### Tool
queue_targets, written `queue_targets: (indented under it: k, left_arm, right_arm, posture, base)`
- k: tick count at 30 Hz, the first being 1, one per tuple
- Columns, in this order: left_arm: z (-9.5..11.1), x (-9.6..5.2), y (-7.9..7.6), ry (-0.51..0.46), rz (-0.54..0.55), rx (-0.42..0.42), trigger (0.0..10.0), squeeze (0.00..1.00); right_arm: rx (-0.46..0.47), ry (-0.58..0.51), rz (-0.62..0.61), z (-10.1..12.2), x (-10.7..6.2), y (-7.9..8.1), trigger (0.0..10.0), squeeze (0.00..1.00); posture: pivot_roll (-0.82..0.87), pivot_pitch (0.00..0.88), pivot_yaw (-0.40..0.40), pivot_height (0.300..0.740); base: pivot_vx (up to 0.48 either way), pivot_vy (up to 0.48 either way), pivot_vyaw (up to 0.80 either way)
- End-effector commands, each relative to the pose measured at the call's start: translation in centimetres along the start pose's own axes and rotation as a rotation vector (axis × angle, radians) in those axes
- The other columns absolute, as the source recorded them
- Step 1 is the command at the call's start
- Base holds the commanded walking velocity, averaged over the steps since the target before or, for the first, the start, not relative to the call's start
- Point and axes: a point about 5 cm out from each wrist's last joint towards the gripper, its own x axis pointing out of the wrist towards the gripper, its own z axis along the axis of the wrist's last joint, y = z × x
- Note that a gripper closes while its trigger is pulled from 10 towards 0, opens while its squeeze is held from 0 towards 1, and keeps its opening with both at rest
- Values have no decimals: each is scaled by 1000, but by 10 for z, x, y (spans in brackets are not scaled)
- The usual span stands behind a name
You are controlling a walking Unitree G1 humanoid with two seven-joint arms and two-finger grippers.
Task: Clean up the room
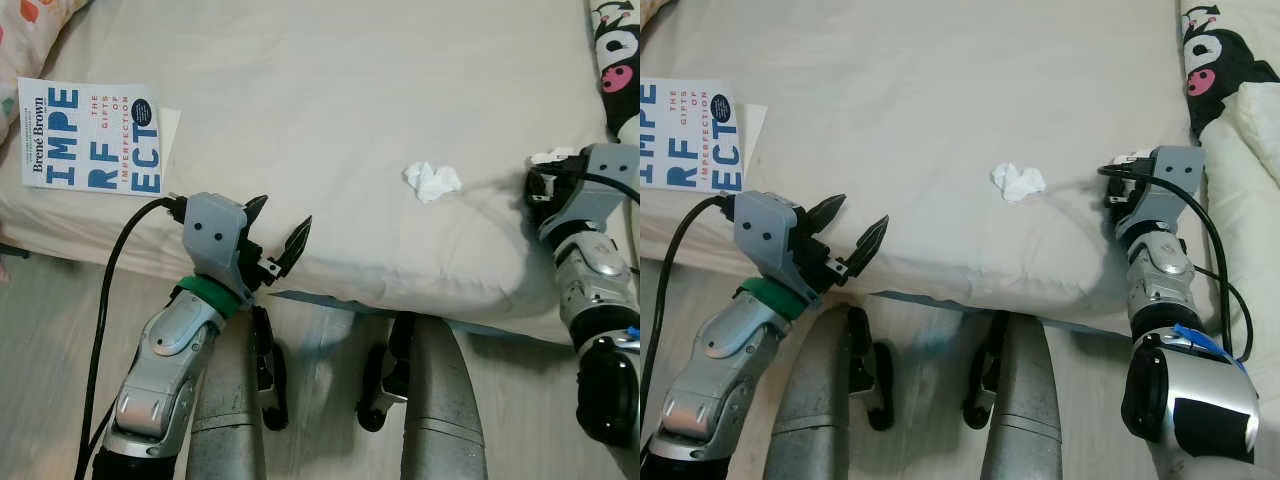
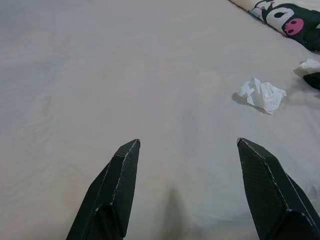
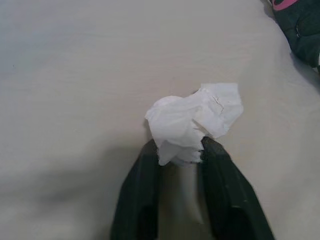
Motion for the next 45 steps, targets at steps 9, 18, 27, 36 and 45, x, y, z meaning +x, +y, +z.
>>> queue_targets:
  k: [9,18,27,36,45]
  left_arm:
    - [-8,-5,-2,38,-17,-16,10000,0]
    - [-10,0,-3,34,-20,-22,10000,0]
    - [-15,6,-5,18,-23,-38,10000,0]
    - [-20,14,-8,-6,-25,-54,10000,0]
    - [-25,20,-12,-23,-40,-52,10000,0]
  right_arm:
    - [7,72,-20,-19,-9,-8,0,0]
    - [7,61,15,-23,-12,-3,0,0]
    - [72,-51,91,-41,-29,25,0,0]
    - [136,-182,141,-61,-72,62,0,0]
    - [208,-126,244,-81,-135,105,0,0]
  posture:
    - [206,483,94,600]
    - [185,468,88,600]
    - [104,403,75,600]
    - [22,333,68,600]
    - [1,297,68,600]
  base:
    - [0,0,0]
    - [0,0,0]
    - [0,0,0]
    - [0,0,0]
    - [0,0,0]
